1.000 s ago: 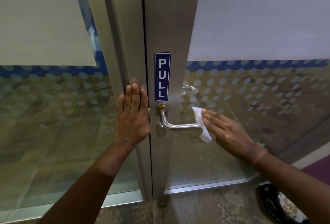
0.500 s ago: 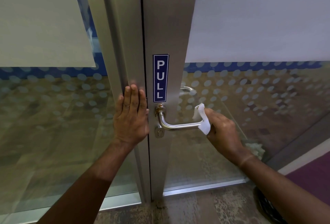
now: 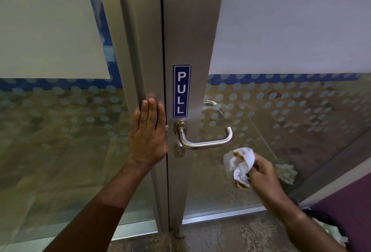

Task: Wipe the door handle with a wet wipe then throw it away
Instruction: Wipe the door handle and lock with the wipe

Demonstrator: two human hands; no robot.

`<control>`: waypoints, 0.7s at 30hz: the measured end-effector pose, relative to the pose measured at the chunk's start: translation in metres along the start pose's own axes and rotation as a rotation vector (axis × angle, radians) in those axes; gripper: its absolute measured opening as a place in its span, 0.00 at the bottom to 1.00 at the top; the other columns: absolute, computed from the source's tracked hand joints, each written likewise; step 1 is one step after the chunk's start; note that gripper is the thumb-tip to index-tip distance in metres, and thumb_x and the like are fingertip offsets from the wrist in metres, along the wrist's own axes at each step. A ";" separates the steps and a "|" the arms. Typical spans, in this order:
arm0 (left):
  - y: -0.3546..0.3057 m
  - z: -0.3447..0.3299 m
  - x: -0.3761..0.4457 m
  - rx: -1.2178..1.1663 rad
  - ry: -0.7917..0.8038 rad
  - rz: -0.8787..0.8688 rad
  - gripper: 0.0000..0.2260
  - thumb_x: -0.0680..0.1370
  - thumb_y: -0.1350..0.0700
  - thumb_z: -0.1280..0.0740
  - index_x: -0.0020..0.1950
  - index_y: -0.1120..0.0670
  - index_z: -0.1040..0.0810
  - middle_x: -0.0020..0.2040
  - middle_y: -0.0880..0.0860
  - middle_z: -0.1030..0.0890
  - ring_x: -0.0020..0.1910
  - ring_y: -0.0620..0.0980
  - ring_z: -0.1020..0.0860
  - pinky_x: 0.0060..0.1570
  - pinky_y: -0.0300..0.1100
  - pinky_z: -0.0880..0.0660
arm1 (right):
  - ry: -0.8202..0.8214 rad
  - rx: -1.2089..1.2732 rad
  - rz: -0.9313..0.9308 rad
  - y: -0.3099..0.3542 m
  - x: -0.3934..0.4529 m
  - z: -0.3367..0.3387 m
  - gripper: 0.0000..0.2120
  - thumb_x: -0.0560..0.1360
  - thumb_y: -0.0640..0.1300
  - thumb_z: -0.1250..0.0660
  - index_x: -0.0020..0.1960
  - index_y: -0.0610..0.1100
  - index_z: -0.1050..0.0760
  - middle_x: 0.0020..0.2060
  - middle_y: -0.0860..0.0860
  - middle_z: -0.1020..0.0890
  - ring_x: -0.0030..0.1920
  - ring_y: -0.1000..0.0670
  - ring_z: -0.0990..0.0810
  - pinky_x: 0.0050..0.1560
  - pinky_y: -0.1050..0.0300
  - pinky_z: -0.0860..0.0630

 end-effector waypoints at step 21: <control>0.001 -0.002 -0.002 0.014 0.007 0.000 0.31 0.82 0.54 0.48 0.79 0.60 0.61 0.80 0.58 0.65 0.80 0.54 0.62 0.78 0.49 0.63 | 0.196 -0.841 0.532 0.071 -0.020 -0.102 0.08 0.66 0.42 0.29 0.45 0.47 0.16 0.38 0.53 0.17 0.38 0.53 0.20 0.37 0.58 0.24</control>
Point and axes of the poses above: each hand's wrist, its own x-axis towards the middle knuckle, its own z-axis out of the back of the hand, y = z × x, the point moved 3 cm from there along x, towards the middle knuckle
